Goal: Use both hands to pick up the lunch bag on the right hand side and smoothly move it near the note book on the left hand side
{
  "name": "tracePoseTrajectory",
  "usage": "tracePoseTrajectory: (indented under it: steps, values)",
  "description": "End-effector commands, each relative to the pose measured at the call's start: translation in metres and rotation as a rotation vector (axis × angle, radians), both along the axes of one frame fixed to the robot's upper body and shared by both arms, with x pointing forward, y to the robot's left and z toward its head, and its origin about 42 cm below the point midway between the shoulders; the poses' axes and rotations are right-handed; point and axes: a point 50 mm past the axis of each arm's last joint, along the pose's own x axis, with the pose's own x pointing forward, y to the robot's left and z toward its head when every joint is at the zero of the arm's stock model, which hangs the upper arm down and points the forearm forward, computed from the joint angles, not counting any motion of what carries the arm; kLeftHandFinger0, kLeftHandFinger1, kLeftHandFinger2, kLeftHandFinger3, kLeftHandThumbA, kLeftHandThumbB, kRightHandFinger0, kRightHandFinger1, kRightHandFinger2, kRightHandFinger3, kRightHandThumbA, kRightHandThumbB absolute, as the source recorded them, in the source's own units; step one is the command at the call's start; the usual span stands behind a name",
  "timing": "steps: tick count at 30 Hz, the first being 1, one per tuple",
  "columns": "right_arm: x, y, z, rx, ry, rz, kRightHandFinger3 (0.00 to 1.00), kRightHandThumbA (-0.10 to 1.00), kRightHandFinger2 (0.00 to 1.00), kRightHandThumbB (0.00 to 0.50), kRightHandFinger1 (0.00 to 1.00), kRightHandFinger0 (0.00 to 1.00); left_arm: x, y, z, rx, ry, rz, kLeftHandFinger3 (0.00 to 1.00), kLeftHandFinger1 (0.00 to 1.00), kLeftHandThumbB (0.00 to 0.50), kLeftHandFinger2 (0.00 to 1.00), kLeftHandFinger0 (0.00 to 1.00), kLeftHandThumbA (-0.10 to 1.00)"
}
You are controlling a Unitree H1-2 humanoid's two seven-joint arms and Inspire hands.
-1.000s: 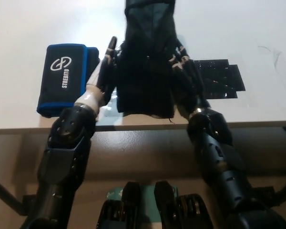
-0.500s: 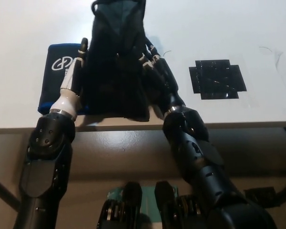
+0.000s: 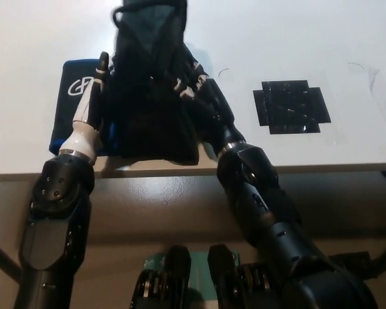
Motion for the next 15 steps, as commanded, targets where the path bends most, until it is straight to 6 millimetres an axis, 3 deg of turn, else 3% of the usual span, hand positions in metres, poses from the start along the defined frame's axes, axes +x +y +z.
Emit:
tracePoseTrajectory:
  steps: [1, 4, 6, 11, 15]
  values:
    - [0.006, -0.028, 0.047, -0.332, -0.346, -0.282, 1.00, 1.00, 1.00, 0.333, 1.00, 1.00, -0.001, 0.034, 0.045, 0.389, -0.182, 0.045, 1.00, 1.00, 0.406, 1.00, 1.00, 1.00]
    - [0.005, -0.052, 0.048, -0.303, -0.362, -0.336, 1.00, 1.00, 1.00, 0.362, 1.00, 1.00, -0.006, 0.047, 0.048, 0.458, -0.194, 0.062, 1.00, 1.00, 0.413, 1.00, 1.00, 1.00]
    - [-0.001, -0.081, 0.049, -0.264, -0.390, -0.365, 1.00, 1.00, 1.00, 0.323, 1.00, 1.00, -0.016, 0.061, 0.050, 0.484, -0.203, 0.074, 1.00, 1.00, 0.448, 1.00, 1.00, 1.00]
    - [-0.013, -0.117, 0.050, -0.248, -0.422, -0.423, 1.00, 1.00, 1.00, 0.326, 1.00, 1.00, -0.033, 0.081, 0.057, 0.546, -0.231, 0.103, 1.00, 1.00, 0.471, 1.00, 1.00, 1.00]
    - [-0.033, -0.147, 0.053, -0.243, -0.461, -0.462, 1.00, 1.00, 1.00, 0.383, 1.00, 1.00, -0.054, 0.101, 0.061, 0.562, -0.304, 0.114, 1.00, 1.00, 0.410, 1.00, 1.00, 1.00]
